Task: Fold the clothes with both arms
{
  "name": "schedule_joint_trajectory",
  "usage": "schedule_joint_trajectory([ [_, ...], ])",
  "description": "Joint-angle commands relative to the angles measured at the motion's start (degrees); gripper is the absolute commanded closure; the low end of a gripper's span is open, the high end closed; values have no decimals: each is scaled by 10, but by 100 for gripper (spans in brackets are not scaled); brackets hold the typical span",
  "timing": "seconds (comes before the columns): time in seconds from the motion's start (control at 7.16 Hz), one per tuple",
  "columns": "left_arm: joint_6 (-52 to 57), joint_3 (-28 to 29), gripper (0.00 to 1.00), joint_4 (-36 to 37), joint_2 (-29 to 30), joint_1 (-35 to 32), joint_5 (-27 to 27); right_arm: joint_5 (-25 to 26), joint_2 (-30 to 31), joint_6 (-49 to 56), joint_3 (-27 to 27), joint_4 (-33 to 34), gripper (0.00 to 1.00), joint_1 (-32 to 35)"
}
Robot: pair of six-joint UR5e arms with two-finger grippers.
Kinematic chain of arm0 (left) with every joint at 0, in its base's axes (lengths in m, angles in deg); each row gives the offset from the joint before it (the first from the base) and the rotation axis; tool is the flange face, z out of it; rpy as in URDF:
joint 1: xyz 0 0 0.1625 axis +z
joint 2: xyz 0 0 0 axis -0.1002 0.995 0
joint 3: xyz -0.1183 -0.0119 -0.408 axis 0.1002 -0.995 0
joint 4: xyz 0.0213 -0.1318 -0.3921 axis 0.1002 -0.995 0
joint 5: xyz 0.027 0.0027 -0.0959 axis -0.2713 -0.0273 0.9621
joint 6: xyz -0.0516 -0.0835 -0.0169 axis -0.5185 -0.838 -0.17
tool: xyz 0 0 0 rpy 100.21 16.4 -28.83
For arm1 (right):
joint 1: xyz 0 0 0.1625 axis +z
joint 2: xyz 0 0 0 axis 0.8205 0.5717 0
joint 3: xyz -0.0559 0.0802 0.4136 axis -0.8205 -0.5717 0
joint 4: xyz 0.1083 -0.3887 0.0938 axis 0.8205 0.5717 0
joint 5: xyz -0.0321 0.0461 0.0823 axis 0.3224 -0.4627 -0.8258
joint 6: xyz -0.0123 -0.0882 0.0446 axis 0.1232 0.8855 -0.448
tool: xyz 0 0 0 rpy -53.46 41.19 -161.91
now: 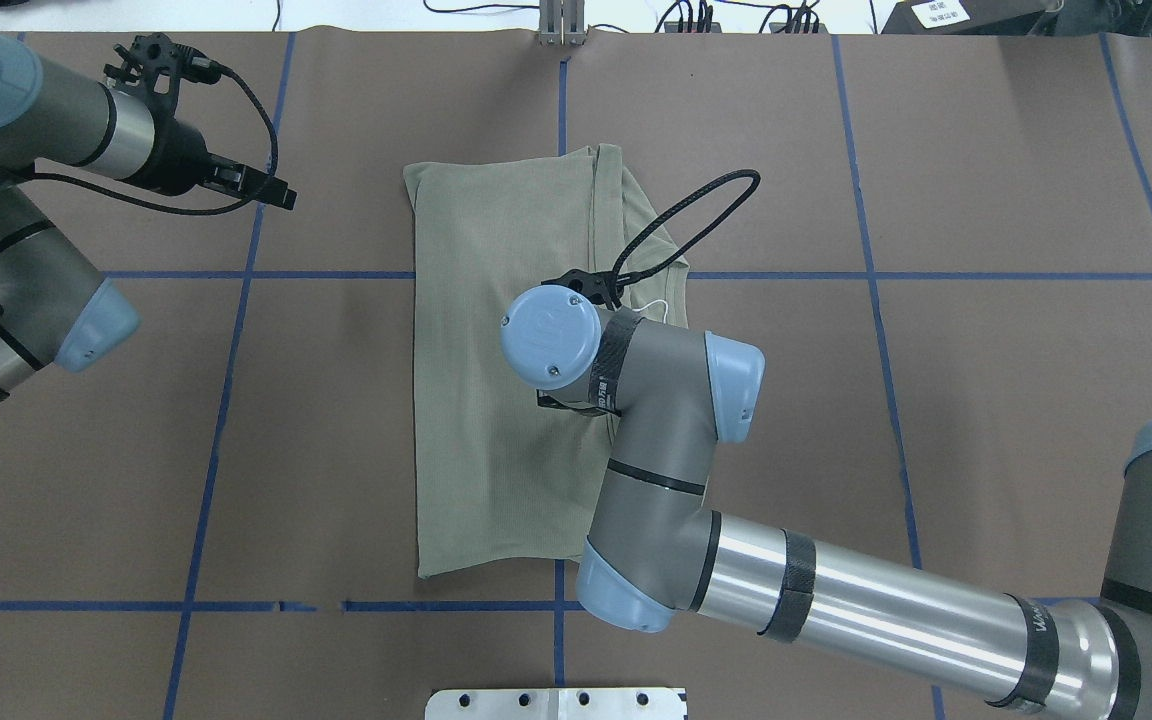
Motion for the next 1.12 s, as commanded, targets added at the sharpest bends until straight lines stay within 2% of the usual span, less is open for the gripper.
schedule_joint_trajectory([
  [0.0,1,2,0,0,0,1,0,0,-3,2,8,12,57,0],
  [0.98,2,4,0,0,0,2,0,3,0,26,23,45,53,-2],
])
